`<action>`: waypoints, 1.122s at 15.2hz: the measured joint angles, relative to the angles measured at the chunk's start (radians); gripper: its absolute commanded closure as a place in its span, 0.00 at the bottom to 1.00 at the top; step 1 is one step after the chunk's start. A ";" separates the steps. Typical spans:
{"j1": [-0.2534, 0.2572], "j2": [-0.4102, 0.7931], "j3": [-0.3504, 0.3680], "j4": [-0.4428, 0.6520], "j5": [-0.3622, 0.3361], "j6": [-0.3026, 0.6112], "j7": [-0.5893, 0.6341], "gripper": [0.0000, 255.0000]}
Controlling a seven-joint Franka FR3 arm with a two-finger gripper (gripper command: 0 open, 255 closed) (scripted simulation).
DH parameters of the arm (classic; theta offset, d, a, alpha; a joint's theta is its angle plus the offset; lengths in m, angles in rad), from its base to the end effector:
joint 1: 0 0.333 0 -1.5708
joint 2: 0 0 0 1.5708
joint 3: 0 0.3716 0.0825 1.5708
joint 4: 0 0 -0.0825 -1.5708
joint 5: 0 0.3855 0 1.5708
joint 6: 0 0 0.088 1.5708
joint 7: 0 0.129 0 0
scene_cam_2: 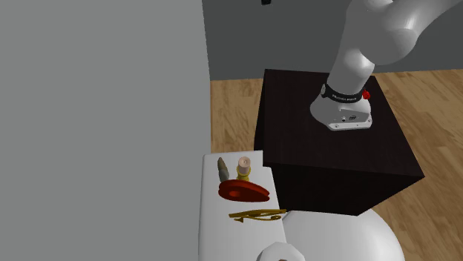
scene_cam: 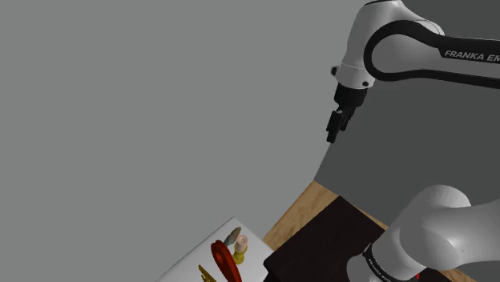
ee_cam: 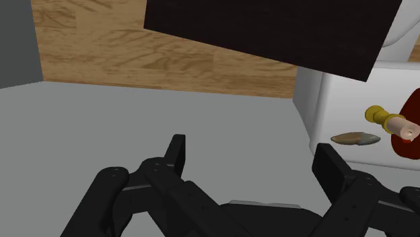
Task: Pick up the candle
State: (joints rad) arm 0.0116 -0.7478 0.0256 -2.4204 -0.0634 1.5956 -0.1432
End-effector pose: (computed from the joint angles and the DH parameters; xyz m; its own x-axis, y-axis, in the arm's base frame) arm 0.2775 0.0045 0.5694 0.9811 0.1724 -0.0878 0.1786 -0.9815 0.0686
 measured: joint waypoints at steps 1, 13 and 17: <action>0.000 0.000 0.000 0.000 0.000 0.000 0.000 0.00; 0.129 -0.026 0.164 -0.290 0.141 0.349 0.132 0.00; 0.177 0.016 0.230 -0.355 0.189 0.493 0.178 0.00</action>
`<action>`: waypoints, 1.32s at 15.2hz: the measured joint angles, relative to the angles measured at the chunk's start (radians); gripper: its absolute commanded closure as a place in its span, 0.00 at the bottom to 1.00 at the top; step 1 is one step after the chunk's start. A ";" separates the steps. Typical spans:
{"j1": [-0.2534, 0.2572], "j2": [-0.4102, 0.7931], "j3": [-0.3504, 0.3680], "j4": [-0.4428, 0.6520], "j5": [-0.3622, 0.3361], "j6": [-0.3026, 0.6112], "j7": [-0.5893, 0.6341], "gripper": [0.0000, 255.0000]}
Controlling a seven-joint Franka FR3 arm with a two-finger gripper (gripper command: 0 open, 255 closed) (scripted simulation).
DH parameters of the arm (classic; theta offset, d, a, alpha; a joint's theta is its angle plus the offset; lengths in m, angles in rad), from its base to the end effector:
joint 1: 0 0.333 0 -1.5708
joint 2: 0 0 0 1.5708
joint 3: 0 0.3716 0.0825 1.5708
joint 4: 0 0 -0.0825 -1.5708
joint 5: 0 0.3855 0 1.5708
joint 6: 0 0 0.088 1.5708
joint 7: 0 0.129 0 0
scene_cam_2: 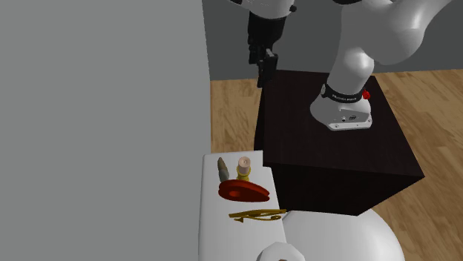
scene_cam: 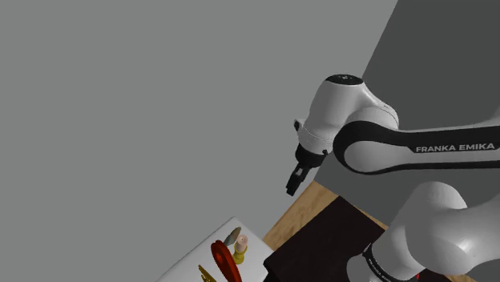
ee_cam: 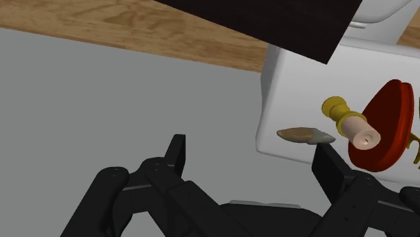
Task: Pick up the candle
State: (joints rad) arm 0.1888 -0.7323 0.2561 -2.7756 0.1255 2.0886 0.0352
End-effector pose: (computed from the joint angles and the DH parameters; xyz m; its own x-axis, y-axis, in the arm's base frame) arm 0.2592 0.1313 0.4305 0.9578 0.2849 0.0376 0.2826 -0.9575 0.0578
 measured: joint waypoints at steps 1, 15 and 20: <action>0.013 0.018 0.020 -0.015 0.012 0.041 0.014 0.00; -0.032 0.505 0.408 -0.029 -0.095 0.659 0.357 0.00; -0.242 0.714 0.575 0.026 -0.557 0.779 0.739 0.00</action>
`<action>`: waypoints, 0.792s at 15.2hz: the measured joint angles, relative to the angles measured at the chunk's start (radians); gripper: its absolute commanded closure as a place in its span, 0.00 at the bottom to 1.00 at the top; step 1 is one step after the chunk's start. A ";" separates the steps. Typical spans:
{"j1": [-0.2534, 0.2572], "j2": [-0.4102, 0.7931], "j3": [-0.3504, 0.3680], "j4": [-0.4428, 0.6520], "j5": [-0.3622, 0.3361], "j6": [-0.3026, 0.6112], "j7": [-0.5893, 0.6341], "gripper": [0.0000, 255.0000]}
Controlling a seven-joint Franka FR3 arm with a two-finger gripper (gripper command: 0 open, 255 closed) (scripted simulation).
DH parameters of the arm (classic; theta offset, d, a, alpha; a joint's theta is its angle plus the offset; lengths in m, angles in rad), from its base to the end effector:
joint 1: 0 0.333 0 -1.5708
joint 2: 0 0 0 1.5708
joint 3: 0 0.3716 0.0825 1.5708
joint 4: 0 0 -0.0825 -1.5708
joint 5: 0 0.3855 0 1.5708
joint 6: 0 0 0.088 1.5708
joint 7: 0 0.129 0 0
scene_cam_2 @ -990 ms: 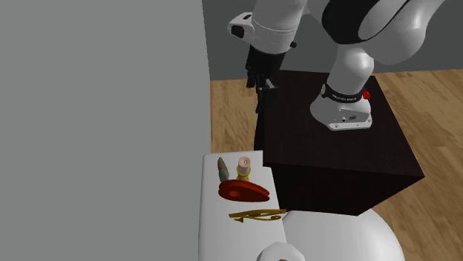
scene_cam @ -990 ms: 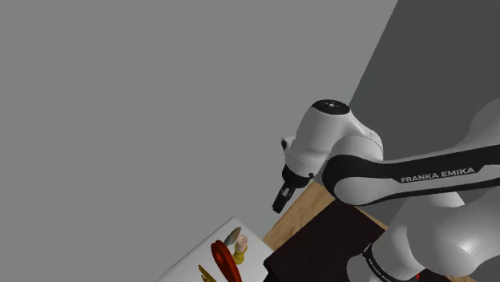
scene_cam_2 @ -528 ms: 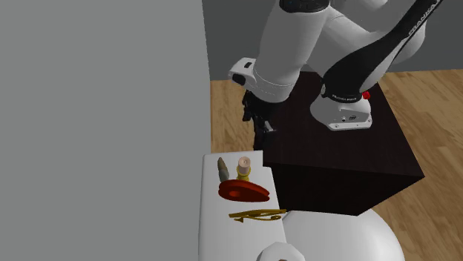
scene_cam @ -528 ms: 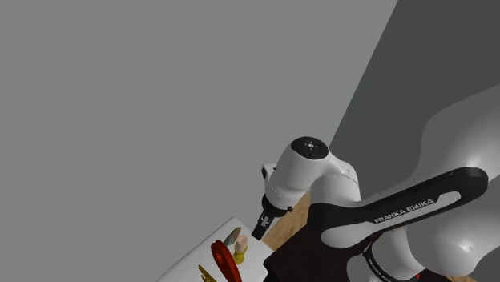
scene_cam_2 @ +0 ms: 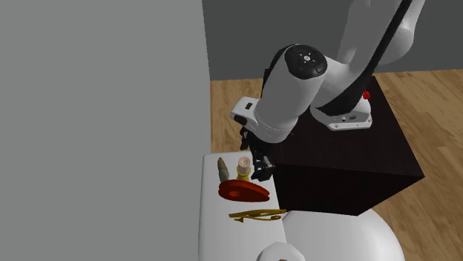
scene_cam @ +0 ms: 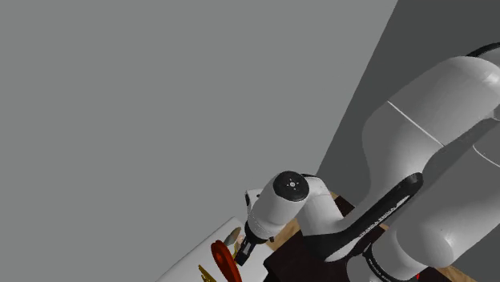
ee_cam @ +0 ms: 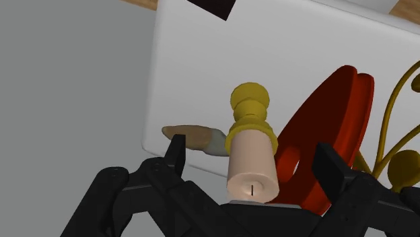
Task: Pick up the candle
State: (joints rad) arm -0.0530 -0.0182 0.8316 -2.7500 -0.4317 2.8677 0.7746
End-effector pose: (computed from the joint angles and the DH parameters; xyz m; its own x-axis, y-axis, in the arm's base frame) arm 0.2744 0.2986 0.2649 0.8970 0.4003 0.1875 0.3956 -0.9162 0.0637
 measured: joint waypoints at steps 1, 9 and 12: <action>-0.012 0.026 -0.003 0.006 -0.082 0.006 0.060 0.00; 0.030 0.158 -0.104 0.057 -0.453 0.009 0.346 1.00; 0.031 0.159 -0.105 0.057 -0.457 0.010 0.348 1.00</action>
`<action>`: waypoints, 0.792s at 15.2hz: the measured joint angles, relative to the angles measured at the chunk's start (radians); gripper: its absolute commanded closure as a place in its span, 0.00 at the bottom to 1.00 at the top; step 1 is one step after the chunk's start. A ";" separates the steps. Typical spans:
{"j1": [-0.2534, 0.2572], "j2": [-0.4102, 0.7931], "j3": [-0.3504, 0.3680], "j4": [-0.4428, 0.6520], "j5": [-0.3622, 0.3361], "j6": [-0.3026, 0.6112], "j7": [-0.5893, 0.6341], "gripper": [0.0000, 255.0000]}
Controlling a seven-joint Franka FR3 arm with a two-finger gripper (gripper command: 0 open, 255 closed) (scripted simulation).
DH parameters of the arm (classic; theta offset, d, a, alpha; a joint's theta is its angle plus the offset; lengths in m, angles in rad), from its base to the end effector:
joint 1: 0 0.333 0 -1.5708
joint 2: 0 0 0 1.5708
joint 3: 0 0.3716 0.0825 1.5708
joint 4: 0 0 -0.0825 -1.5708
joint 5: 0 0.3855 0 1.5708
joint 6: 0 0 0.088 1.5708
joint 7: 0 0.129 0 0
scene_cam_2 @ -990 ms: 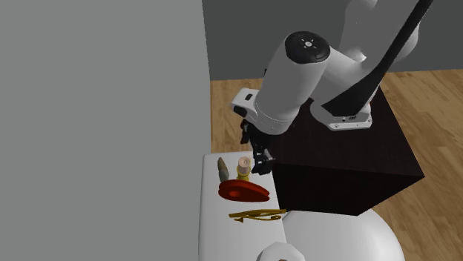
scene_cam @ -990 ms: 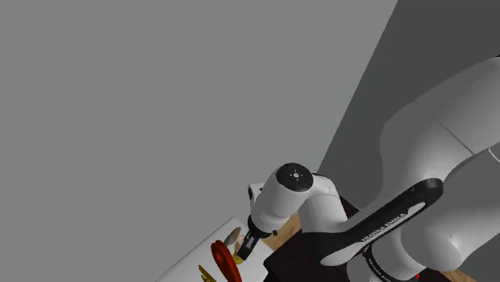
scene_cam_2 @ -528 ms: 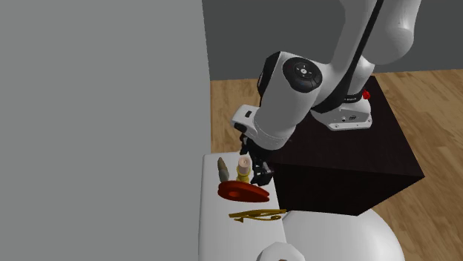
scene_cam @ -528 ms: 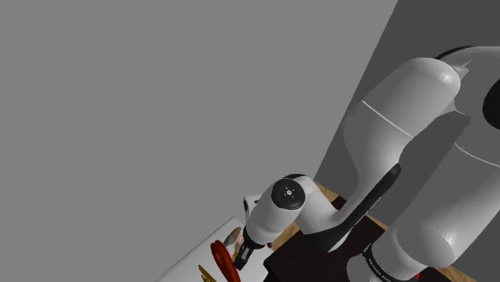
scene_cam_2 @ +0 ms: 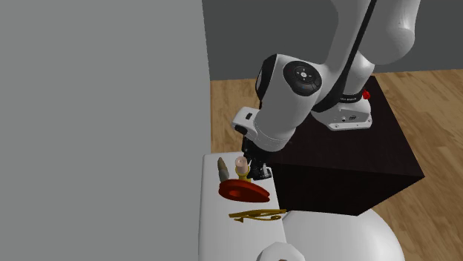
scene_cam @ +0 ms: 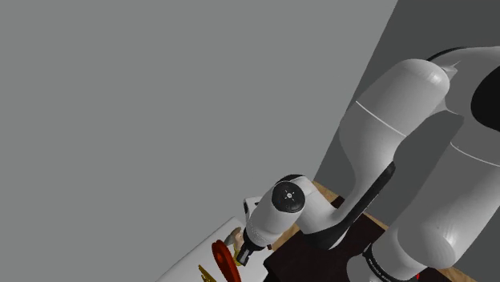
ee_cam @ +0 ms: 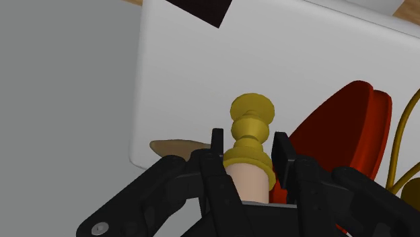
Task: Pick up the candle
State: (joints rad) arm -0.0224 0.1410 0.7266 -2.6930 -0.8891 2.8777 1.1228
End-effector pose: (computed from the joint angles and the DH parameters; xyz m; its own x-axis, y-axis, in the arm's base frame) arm 0.2810 0.3007 0.2346 0.8924 0.4075 0.1938 0.4037 -0.9129 0.0609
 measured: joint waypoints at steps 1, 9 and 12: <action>0.000 -0.001 0.000 0.000 0.001 0.000 -0.001 1.00; -0.048 -0.077 0.085 -0.029 0.197 -0.002 -0.154 1.00; -0.053 -0.170 0.142 -0.058 0.472 -0.009 -0.359 1.00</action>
State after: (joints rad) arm -0.0751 -0.0294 0.8682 -2.7511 -0.4174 2.8688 0.7636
